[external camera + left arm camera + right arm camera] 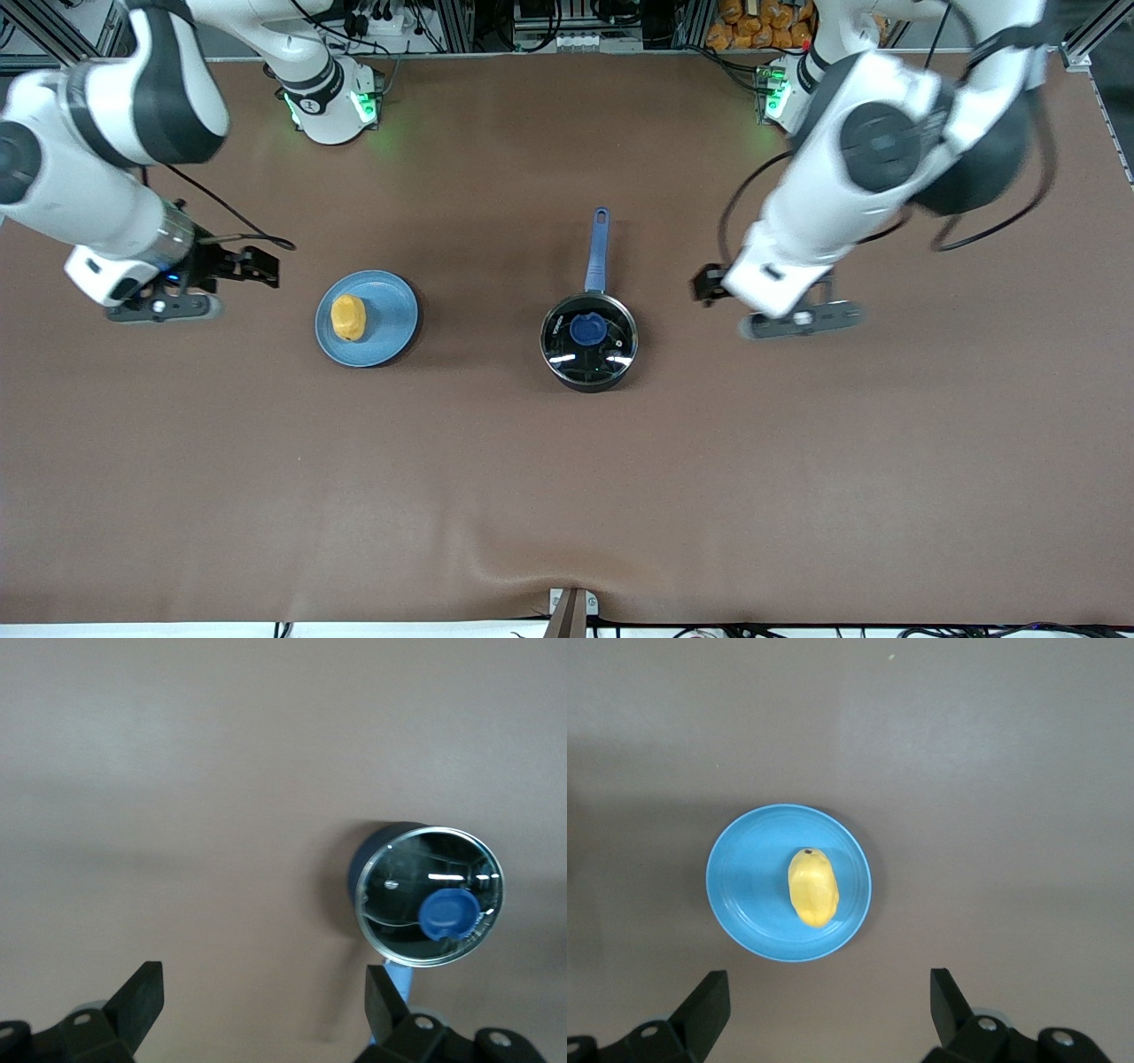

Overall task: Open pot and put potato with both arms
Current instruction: 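Reach the right gripper to the potato while the left gripper reaches the lid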

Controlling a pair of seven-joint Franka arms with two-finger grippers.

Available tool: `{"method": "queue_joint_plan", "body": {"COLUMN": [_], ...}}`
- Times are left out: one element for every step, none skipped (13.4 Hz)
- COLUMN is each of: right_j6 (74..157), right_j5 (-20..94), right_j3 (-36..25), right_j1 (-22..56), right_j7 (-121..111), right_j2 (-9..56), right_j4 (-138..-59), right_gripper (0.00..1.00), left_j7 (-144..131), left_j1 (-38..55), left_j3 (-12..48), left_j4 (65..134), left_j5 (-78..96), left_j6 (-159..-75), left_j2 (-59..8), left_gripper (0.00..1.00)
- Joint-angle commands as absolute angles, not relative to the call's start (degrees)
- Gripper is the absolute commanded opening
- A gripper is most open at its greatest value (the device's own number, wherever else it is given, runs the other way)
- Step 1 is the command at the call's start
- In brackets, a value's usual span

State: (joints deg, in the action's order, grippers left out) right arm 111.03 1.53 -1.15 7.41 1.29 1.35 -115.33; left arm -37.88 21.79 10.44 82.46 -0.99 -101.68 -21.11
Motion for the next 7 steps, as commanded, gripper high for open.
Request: {"method": "queue_joint_plan", "body": {"right_j6": [115.5, 117.1, 119.8, 123.1, 126.3, 128.1, 129.4], "right_j5": [2.3, 2.3, 2.4, 2.4, 2.4, 2.4, 2.5], "right_j3": [-0.8, -0.8, -0.8, -0.7, -0.6, -0.6, -0.5], "right_j1": [7.3, 7.3, 7.6, 8.1, 8.6, 9.2, 9.4], "right_j7": [1.3, 1.3, 1.3, 1.3, 1.3, 1.3, 1.4], "right_j2": [0.8, 1.3, 1.9, 3.0, 4.1, 5.6, 7.4], "right_j4": [-121.0, -122.2, -124.0, -125.7, -127.0, -127.4, -127.4], "right_gripper": [1.0, 1.0, 1.0, 1.0, 1.0, 1.0, 1.0], "left_j7": [-40.0, -41.0, -42.7, -43.8, -44.6, -45.5, -46.1], "left_j1": [26.4, 28.2, 29.6, 30.8, 32.2, 33.4, 34.8], "left_j3": [9.7, 9.6, 9.5, 9.5, 9.3, 8.6, 7.7], "left_j4": [77.0, 76.2, 75.7, 75.1, 74.5, 74.4, 74.4], "left_j5": [-3.1, -3.2, -3.2, -3.2, -3.3, -3.3, -3.3], "left_j6": [-103.9, -106.2, -108.8, -110.7, -111.6, -112.4, -113.3], "left_j2": [-27.6, -29.6, -31.4, -33.1, -35.0, -36.5, -37.3], "left_gripper": [1.0, 1.0, 1.0, 1.0, 1.0, 1.0, 1.0]}}
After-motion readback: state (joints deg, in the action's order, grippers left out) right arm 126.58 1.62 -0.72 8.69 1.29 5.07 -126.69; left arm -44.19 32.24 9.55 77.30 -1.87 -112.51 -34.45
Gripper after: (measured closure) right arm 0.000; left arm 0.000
